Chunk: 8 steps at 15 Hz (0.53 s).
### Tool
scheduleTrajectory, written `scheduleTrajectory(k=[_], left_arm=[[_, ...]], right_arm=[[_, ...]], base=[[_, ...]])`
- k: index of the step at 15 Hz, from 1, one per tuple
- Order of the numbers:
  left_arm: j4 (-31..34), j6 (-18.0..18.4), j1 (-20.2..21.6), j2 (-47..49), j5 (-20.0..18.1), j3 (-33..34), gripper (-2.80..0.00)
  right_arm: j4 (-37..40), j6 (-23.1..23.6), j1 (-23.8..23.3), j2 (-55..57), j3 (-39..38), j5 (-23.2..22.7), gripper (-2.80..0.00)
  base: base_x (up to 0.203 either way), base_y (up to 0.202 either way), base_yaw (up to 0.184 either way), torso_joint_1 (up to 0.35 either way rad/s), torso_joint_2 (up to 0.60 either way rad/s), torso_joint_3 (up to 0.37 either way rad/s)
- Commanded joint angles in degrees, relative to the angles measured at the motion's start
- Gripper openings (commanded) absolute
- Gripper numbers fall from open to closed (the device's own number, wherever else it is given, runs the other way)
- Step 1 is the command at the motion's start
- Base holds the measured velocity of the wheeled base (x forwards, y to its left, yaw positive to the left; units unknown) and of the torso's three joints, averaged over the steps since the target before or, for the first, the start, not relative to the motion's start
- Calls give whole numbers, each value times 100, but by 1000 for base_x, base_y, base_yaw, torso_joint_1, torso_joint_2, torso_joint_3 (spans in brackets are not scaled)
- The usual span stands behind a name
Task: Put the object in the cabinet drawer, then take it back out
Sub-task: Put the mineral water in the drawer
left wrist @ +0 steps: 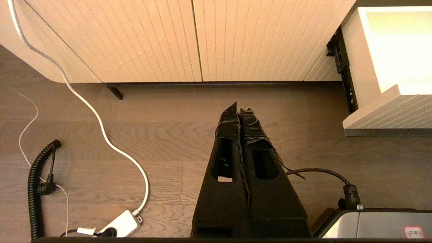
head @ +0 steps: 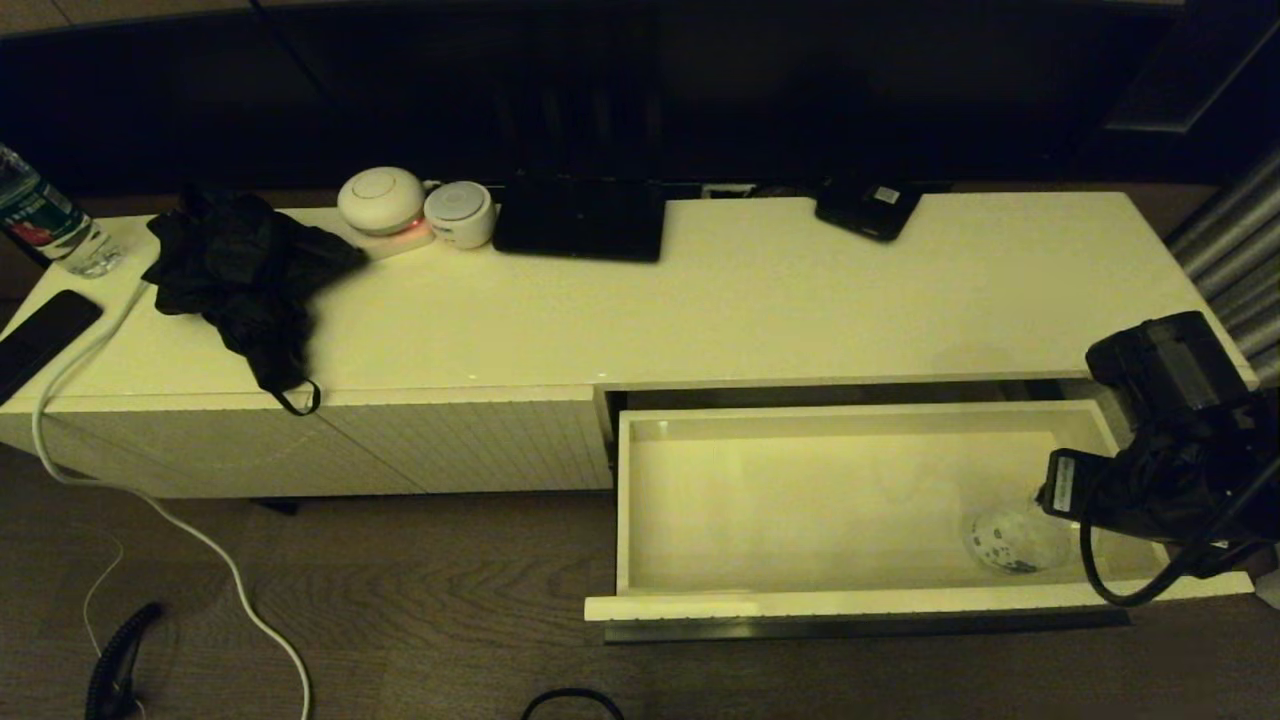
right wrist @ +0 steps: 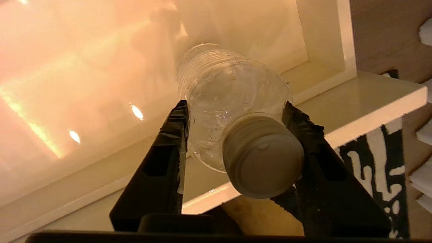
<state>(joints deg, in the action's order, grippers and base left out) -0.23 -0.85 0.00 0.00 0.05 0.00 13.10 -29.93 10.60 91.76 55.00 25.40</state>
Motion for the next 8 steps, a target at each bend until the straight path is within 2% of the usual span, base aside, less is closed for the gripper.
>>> scheduleTrajectory(k=[1, 5, 8], left_arm=[[-3, -3, 0, -9, 4, 9, -280], [-3, -3, 0, -9, 4, 8, -280], [-3, -3, 0, -9, 4, 7, -280]], right_arm=[[-25, 164, 83, -31, -132, 34, -280], [-28, 258, 436, -60, -105, 358, -280], [-69, 611, 969, 55, -89, 1135, -280]], base=[[0, 0, 0, 0, 0, 0], [0, 0, 0, 0, 0, 0], [0, 0, 0, 0, 0, 0]])
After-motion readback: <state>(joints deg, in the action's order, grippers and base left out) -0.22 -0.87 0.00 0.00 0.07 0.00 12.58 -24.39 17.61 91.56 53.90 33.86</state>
